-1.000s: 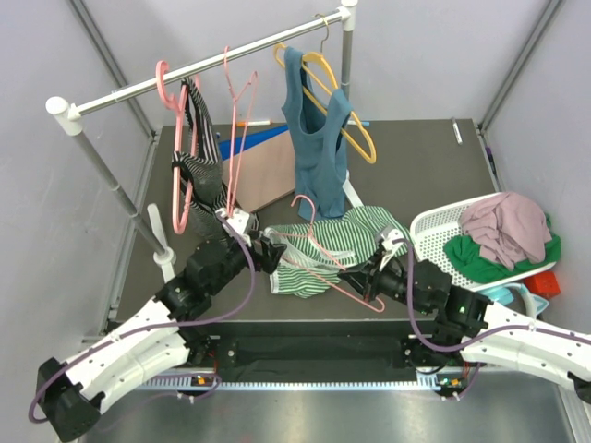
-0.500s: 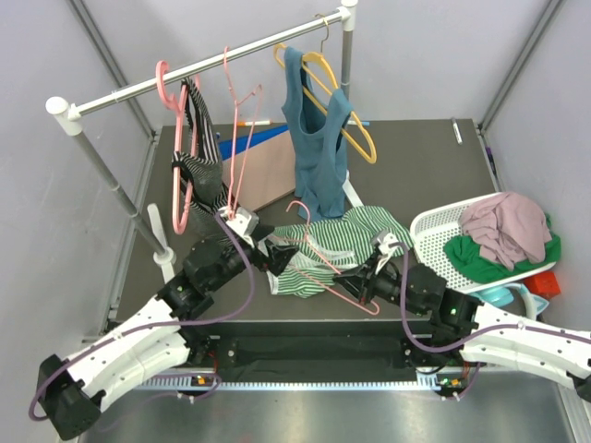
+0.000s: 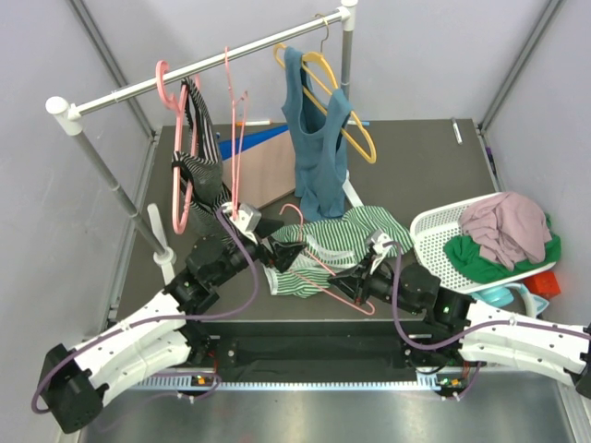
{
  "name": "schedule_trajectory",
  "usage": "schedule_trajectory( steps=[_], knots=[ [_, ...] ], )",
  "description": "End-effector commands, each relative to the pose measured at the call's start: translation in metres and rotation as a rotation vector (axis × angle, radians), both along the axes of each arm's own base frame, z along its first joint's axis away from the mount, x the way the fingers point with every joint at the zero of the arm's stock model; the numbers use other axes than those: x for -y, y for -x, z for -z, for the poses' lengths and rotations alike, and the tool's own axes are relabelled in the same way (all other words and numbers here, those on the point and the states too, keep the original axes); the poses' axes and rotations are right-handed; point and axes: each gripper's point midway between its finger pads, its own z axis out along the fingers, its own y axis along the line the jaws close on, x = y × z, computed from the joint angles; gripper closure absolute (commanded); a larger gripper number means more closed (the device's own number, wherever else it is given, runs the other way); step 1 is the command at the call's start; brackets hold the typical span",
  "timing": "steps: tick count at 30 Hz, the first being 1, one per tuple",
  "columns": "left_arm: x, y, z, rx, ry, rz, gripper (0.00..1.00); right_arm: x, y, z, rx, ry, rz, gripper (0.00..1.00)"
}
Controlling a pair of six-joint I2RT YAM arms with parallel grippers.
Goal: Place the tank top on the hanger
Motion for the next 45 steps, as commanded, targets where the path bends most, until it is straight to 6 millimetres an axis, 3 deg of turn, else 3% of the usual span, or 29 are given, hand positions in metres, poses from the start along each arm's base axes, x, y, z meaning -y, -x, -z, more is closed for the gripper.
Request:
schedule_trajectory(
  steps=[1, 8, 15, 16, 20, 28, 40, 45],
  knots=[
    [0.007, -0.002, -0.022, 0.043, 0.079, 0.019, 0.08, -0.009, 0.001, -0.025, 0.033, -0.095, -0.025, 1.00],
    [0.011, -0.009, -0.010, 0.009, 0.074, 0.002, 0.19, -0.012, 0.003, -0.024, 0.020, -0.118, -0.035, 1.00],
    [0.014, -0.010, 0.001, -0.012, 0.062, 0.001, 0.47, -0.016, 0.004, -0.014, -0.009, -0.116, -0.045, 1.00],
    [0.014, -0.010, 0.002, -0.016, 0.059, 0.003, 0.55, -0.016, 0.005, -0.011, -0.015, -0.110, -0.048, 1.00],
    [0.016, -0.009, 0.015, -0.043, 0.026, 0.011, 0.72, -0.015, 0.005, -0.012, -0.016, -0.117, -0.044, 1.00],
    [0.011, -0.009, 0.032, -0.077, -0.024, -0.017, 1.00, -0.013, 0.005, -0.005, -0.033, -0.109, -0.034, 1.00],
    [-0.008, -0.004, 0.039, -0.064, -0.052, -0.066, 1.00, -0.016, -0.004, 0.006, -0.052, -0.056, 0.000, 0.98],
    [-0.018, -0.003, 0.045, -0.054, -0.074, -0.103, 1.00, -0.025, -0.006, 0.009, -0.064, -0.033, -0.007, 0.83]
  ],
)
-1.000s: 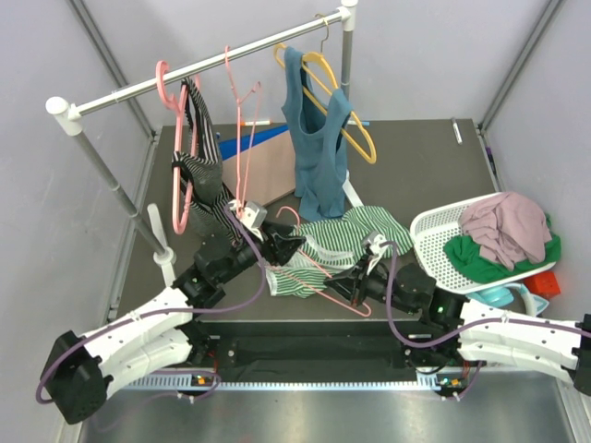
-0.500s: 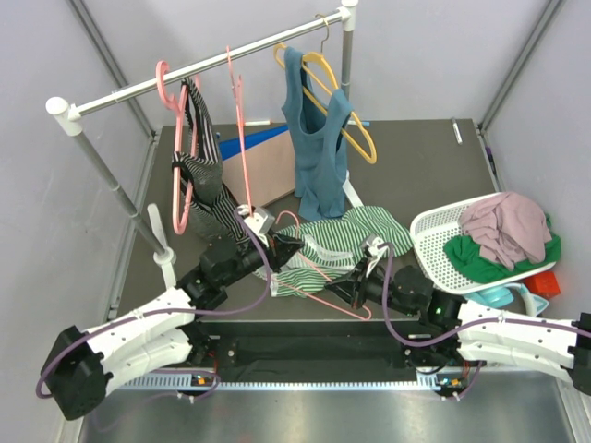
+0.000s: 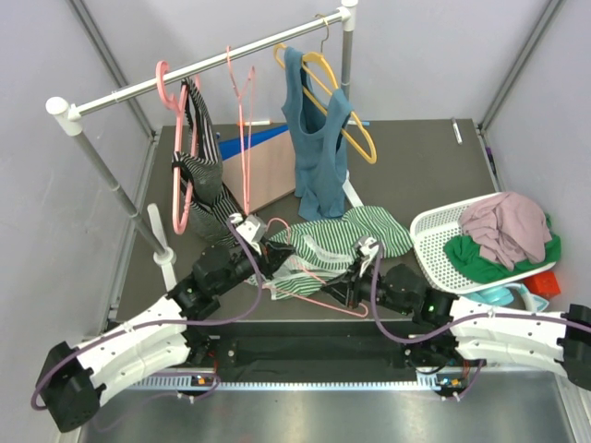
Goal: Place the tank top on the hanger
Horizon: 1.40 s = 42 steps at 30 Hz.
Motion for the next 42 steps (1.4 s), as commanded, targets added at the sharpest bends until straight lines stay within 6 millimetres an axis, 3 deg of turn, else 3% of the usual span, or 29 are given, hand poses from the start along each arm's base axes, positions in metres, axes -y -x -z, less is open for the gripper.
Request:
schedule_trajectory(
  steps=[1, 3, 4, 7, 9, 14, 17, 20, 26, 27, 32, 42],
  knots=[
    [-0.022, -0.014, 0.000, 0.042, -0.025, -0.121, 1.00, -0.010, -0.012, -0.028, 0.035, -0.058, 0.034, 0.74],
    [-0.026, -0.015, 0.005, 0.037, -0.048, -0.140, 1.00, -0.012, -0.013, -0.033, 0.043, -0.059, 0.033, 0.61],
    [-0.027, -0.015, 0.006, 0.042, -0.057, -0.139, 1.00, -0.011, -0.013, -0.033, 0.045, -0.048, 0.035, 0.47],
    [-0.035, -0.020, 0.009, 0.047, -0.068, -0.190, 1.00, -0.004, -0.016, -0.036, 0.056, -0.022, 0.060, 0.28],
    [-0.037, -0.020, 0.009, 0.054, -0.066, -0.197, 1.00, 0.003, -0.018, -0.050, 0.073, -0.037, 0.088, 0.23],
    [-0.040, -0.019, 0.008, 0.061, -0.059, -0.206, 1.00, 0.036, -0.032, -0.060, 0.087, 0.007, 0.234, 0.12],
    [-0.040, -0.018, 0.010, 0.057, -0.059, -0.205, 1.00, 0.060, -0.051, -0.057, 0.047, 0.063, 0.351, 0.11],
    [-0.041, -0.017, 0.010, 0.055, -0.057, -0.202, 1.00, 0.074, -0.070, -0.040, -0.035, 0.106, 0.411, 0.12],
    [-0.045, -0.015, 0.009, 0.060, -0.048, -0.215, 1.00, 0.079, -0.089, 0.006, -0.156, 0.130, 0.409, 0.17],
    [-0.045, -0.015, 0.008, 0.062, -0.046, -0.218, 1.00, 0.079, -0.088, 0.024, -0.195, 0.168, 0.410, 0.19],
    [-0.046, -0.016, 0.009, 0.060, -0.050, -0.221, 1.00, 0.059, -0.083, 0.056, -0.276, 0.159, 0.323, 0.26],
    [-0.046, -0.019, 0.013, 0.051, -0.063, -0.234, 1.00, 0.036, -0.083, 0.070, -0.347, 0.087, 0.265, 0.33]
  ],
)
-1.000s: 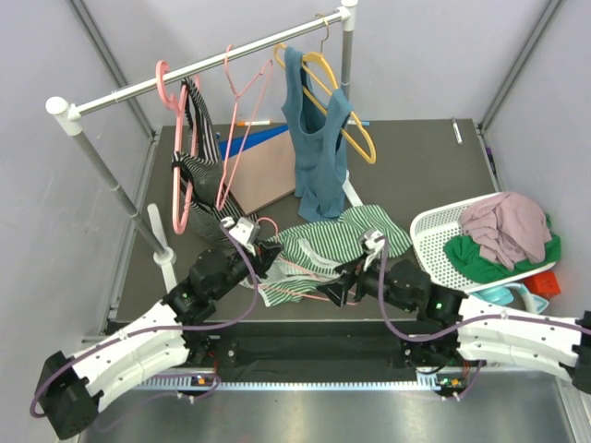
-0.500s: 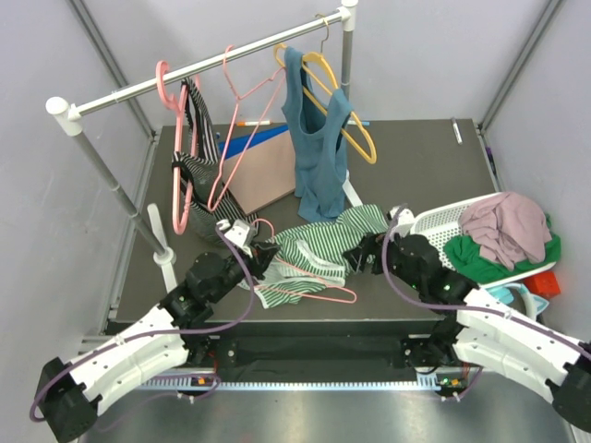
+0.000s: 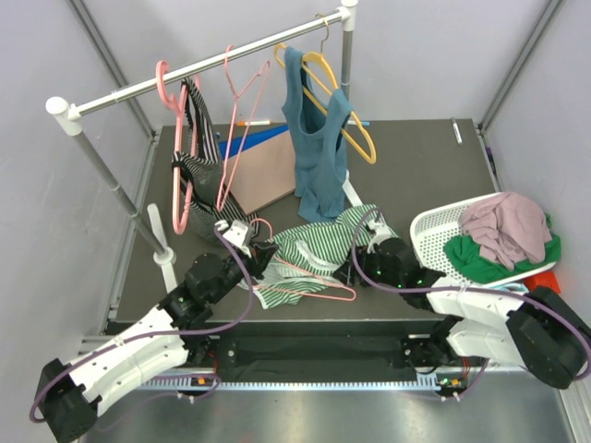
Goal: Place the tank top on the hanger
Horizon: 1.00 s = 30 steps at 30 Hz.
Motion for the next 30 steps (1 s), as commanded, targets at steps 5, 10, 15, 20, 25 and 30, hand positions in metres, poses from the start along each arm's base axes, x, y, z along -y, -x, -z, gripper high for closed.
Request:
schedule_trajectory(
  steps=[5, 10, 15, 20, 25, 30],
  knots=[
    [-0.003, -0.005, -0.001, 0.015, -0.007, -0.023, 1.00, -0.026, -0.004, -0.010, -0.008, -0.148, -0.040, 0.38],
    [-0.003, -0.006, 0.000, 0.013, -0.010, -0.028, 1.00, -0.028, -0.002, -0.006, -0.022, -0.151, -0.047, 0.47],
    [-0.006, -0.007, 0.001, 0.015, -0.014, -0.043, 1.00, -0.031, -0.001, -0.013, -0.014, -0.167, -0.065, 0.90],
    [-0.013, -0.012, 0.000, 0.027, -0.025, -0.089, 1.00, -0.022, 0.002, -0.021, -0.004, -0.130, -0.057, 1.00],
    [-0.022, -0.015, -0.006, 0.058, -0.016, -0.133, 1.00, 0.001, 0.005, -0.028, 0.015, -0.081, 0.005, 1.00],
    [-0.030, -0.016, -0.010, 0.077, 0.002, -0.174, 1.00, 0.016, 0.013, -0.032, 0.017, -0.064, 0.033, 1.00]
  ],
)
